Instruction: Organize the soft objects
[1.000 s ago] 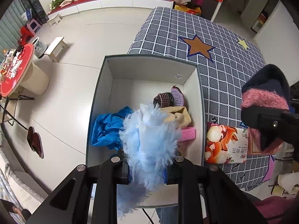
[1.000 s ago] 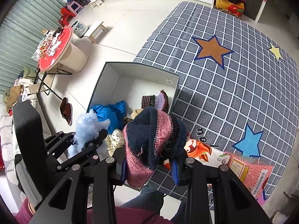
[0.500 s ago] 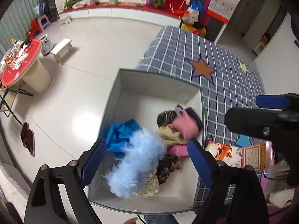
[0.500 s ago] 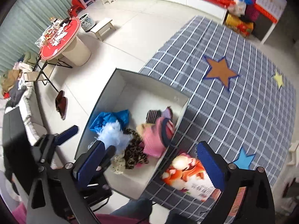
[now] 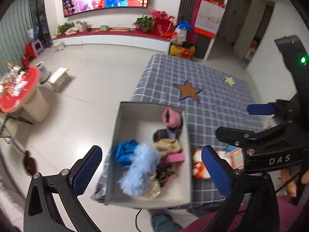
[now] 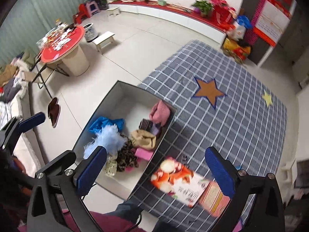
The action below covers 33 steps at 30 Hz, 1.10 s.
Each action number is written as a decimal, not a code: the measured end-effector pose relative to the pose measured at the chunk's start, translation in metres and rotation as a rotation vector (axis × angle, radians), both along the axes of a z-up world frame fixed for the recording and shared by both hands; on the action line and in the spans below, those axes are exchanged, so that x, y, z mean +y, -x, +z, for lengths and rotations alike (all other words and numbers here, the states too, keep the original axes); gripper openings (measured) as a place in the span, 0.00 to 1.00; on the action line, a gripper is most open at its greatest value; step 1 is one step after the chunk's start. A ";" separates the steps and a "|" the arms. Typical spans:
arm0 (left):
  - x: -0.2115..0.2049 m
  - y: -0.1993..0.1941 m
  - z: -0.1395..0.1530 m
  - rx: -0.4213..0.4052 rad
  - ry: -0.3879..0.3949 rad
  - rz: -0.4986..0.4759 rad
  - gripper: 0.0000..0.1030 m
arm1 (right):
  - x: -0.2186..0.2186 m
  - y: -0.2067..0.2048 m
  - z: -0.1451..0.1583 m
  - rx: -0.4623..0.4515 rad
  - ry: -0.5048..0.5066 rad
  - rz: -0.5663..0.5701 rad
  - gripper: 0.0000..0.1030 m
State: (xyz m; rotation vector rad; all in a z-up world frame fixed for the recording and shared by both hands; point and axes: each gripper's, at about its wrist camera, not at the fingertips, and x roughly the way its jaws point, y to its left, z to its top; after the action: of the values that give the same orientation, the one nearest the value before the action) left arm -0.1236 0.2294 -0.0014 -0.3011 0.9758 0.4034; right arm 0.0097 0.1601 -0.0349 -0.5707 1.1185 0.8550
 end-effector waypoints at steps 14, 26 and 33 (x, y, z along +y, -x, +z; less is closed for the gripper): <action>-0.031 0.002 -0.018 0.192 -0.153 -0.127 1.00 | -0.002 0.019 -0.030 0.133 0.042 -0.058 0.99; -0.026 0.009 -0.017 0.198 -0.153 -0.127 1.00 | -0.001 0.026 -0.037 0.160 0.059 -0.073 0.99; -0.025 0.009 -0.017 0.197 -0.154 -0.125 1.00 | 0.002 0.026 -0.037 0.156 0.066 -0.066 0.99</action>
State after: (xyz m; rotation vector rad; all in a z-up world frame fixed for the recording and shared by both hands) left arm -0.1330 0.2043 -0.0183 -0.0610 1.1432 0.3962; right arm -0.0167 0.1624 -0.0724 -0.5256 1.3046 0.8187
